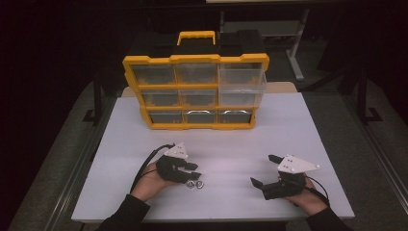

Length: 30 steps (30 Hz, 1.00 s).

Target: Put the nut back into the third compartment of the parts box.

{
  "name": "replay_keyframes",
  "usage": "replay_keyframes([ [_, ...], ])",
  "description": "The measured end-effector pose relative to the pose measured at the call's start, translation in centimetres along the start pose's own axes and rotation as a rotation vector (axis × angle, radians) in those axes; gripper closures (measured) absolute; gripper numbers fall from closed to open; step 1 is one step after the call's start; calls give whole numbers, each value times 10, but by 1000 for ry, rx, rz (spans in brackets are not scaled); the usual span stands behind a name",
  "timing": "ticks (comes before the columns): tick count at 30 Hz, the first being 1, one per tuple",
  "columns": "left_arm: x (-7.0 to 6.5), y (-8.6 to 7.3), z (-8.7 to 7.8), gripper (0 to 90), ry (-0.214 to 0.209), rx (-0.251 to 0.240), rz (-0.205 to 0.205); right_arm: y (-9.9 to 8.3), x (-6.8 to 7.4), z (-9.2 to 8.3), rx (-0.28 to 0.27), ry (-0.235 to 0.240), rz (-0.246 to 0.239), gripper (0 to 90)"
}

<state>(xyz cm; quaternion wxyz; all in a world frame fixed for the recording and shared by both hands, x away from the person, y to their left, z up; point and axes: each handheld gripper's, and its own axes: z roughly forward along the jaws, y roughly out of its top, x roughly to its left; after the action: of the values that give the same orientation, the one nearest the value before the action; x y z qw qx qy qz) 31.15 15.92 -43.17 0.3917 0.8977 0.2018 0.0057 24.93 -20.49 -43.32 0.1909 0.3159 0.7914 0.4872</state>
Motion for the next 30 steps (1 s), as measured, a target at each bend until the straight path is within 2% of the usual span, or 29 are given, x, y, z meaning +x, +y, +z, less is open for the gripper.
replay_keyframes([
  [11,1,-1,4,642,-1,34,4,0,0,1,4,1,0,3],
  [21,1,-2,6,667,-15,36,-4,0,1,1,3,4,-4,3],
  [30,2,-3,12,680,6,56,6,-1,0,1,6,6,-5,3],
])
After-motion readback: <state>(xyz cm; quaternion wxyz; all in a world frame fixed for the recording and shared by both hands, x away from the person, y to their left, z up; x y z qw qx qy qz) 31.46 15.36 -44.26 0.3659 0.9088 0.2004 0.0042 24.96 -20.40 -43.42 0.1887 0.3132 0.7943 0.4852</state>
